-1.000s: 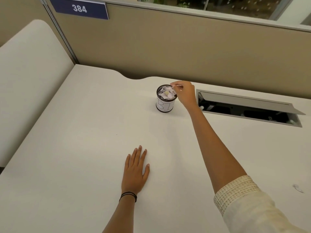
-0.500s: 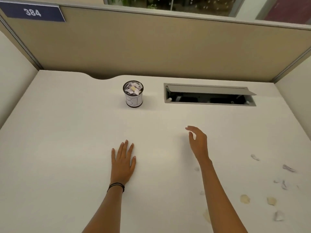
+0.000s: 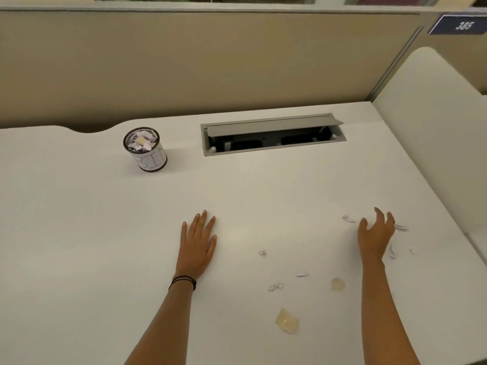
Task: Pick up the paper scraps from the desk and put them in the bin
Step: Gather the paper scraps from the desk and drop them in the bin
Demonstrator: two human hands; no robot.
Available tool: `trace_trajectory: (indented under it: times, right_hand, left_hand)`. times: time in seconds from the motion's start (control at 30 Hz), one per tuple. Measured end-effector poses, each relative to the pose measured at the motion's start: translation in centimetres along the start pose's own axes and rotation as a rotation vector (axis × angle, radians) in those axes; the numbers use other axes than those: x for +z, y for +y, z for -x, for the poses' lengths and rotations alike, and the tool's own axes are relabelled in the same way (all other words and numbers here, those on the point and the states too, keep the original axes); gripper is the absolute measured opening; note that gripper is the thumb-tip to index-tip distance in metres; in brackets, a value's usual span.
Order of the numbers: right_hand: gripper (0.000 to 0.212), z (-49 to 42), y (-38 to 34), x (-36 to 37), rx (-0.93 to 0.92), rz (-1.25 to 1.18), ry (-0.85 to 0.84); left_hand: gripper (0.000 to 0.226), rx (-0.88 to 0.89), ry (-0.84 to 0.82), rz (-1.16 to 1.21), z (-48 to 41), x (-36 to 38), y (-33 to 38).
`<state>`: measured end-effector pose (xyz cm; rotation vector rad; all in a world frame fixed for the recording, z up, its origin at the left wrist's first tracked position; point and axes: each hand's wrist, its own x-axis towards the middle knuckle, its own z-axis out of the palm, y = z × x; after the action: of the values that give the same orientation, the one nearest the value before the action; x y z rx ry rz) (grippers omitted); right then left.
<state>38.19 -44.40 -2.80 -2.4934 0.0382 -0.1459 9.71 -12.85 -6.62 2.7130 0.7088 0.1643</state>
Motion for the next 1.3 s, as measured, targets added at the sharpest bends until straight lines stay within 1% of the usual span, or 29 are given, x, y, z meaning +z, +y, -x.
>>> trace_trajectory:
  times: [0.13,0.23,0.3,0.47,0.57,0.67,0.87,1.03,1.2,1.23,1.3]
  right_hand:
    - [0.047,-3.5,3.1,-1.5,0.123,0.055,0.02]
    - [0.051,-4.7,3.8,-1.9,0.188,0.052,-0.045]
    - [0.055,-4.6,3.8,-1.5,0.197,0.019,-0.105]
    - [0.058,-2.5,2.9,0.1,0.043,0.054,-0.145]
    - [0.044,-0.6,1.3,1.3,-0.052,0.054,-0.207]
    - [0.039,1.4,0.0,2.4,-0.142,0.045,-0.261]
    - [0.031,6.3,-2.6,2.9,-0.169,-0.005,-0.243]
    - [0.027,10.0,-4.4,3.4,-0.268,0.011,-0.272]
    - [0.04,13.1,-7.5,4.5,-0.29,0.007,-0.381]
    - [0.041,13.8,-8.1,4.7,-0.296,-0.009,-0.405]
    - [0.04,15.1,-9.5,5.1,-0.244,-0.095,-0.498]
  left_hand:
    - [0.051,0.016,-0.007,-0.023,-0.7,0.4,0.4]
    - [0.053,0.046,-0.041,-0.045,-0.5,0.5,0.5]
    - [0.056,0.034,-0.045,-0.039,-0.2,0.5,0.4]
    - [0.058,-0.008,-0.052,-0.026,0.4,0.2,0.3]
    - [0.059,-0.042,-0.054,-0.03,1.3,-0.1,-0.1]
    - [0.058,-0.061,-0.066,-0.026,2.5,-0.3,-0.7]
    - [0.056,-0.13,-0.068,-0.023,4.5,-1.0,-3.0]
    - [0.063,-0.185,-0.049,-0.01,6.4,-1.7,-5.5]
    - [0.066,-0.258,-0.024,0.013,8.5,-3.0,-8.4]
    - [0.066,-0.267,-0.024,0.018,8.9,-3.3,-9.0]
    - [0.066,-0.282,-0.024,0.023,9.5,-3.9,-10.2]
